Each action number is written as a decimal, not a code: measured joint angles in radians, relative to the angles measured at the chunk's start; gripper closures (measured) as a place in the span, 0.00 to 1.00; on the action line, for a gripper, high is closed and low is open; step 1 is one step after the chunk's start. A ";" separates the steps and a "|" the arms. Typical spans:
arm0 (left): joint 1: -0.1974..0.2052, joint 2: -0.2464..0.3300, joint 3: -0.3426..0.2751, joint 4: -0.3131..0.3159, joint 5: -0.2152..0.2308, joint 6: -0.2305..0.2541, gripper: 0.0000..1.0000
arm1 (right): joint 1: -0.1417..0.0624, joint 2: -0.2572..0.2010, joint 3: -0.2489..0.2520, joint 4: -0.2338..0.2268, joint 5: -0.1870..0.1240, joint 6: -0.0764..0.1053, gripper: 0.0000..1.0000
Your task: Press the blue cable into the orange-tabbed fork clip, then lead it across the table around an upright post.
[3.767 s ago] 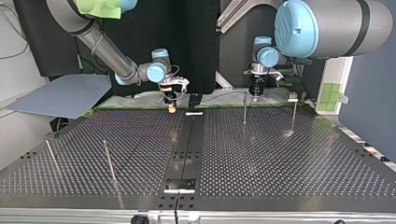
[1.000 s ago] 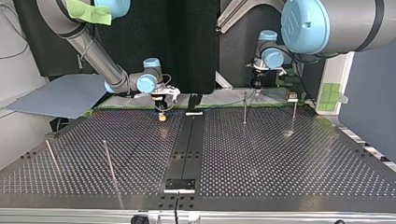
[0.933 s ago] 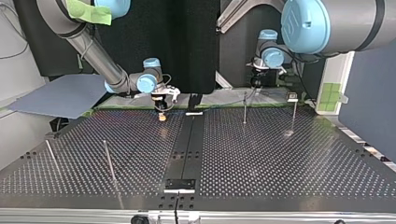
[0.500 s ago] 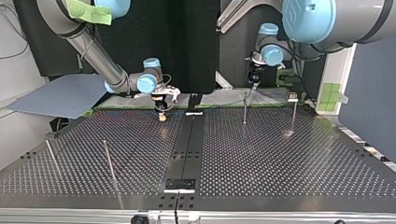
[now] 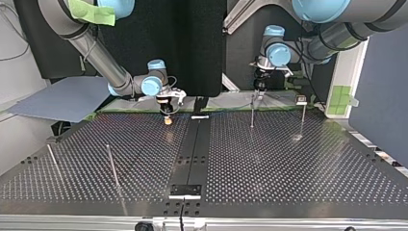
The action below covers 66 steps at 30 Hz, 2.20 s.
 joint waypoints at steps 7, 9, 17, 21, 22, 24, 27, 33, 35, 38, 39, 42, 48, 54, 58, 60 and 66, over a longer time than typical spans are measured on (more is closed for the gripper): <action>-0.006 0.000 0.000 -0.022 -0.001 0.002 0.00 | 0.001 0.000 0.000 0.000 -0.001 0.000 0.98; -0.008 0.001 0.000 -0.027 -0.001 0.003 0.00 | 0.000 0.000 0.000 0.000 -0.001 0.000 0.98; -0.015 0.001 0.000 -0.032 -0.002 0.005 0.00 | -0.002 0.000 0.000 0.000 -0.002 0.001 0.98; -0.016 0.001 0.000 -0.033 -0.002 0.003 0.00 | -0.001 0.000 0.000 0.000 -0.002 0.003 0.98; -0.016 0.001 0.000 -0.033 -0.002 0.002 0.00 | -0.001 0.001 0.000 0.000 -0.002 0.003 0.98; -0.017 0.001 0.000 -0.033 -0.002 0.003 0.00 | -0.001 0.001 0.000 0.000 -0.003 0.003 0.98; -0.019 0.001 0.000 -0.034 -0.002 0.004 0.00 | -0.002 0.001 0.000 0.001 -0.004 0.004 0.98; -0.043 0.001 0.000 -0.047 -0.004 0.021 0.00 | -0.001 0.001 0.000 0.001 -0.006 0.004 0.98; -0.057 0.001 0.000 -0.048 -0.011 0.030 0.00 | 0.000 0.001 0.000 0.001 -0.009 0.004 0.98; -0.083 0.001 0.000 -0.036 -0.033 0.031 0.00 | 0.000 0.002 0.000 0.001 -0.014 0.005 0.98; -0.090 0.001 0.000 -0.031 -0.039 0.029 0.00 | 0.000 0.002 0.000 0.001 -0.015 0.004 0.98; -0.115 0.001 0.001 -0.010 -0.063 0.013 0.00 | 0.000 0.002 0.000 0.002 -0.017 0.004 0.98; -0.167 0.000 0.001 0.039 -0.115 -0.036 0.00 | 0.000 0.003 0.000 0.002 -0.017 0.007 0.98; -0.217 0.000 0.001 0.052 -0.165 -0.086 0.00 | 0.000 0.003 0.000 0.000 -0.017 0.011 0.98; -0.250 -0.002 0.004 0.052 -0.198 -0.120 0.00 | 0.001 0.003 0.000 -0.001 -0.017 0.011 0.98; -0.261 -0.002 0.013 0.050 -0.213 -0.132 0.00 | 0.001 0.004 0.000 -0.001 -0.018 0.011 0.98; -0.266 -0.003 0.058 0.033 -0.253 -0.155 0.00 | 0.001 0.004 0.000 0.000 -0.023 0.011 0.98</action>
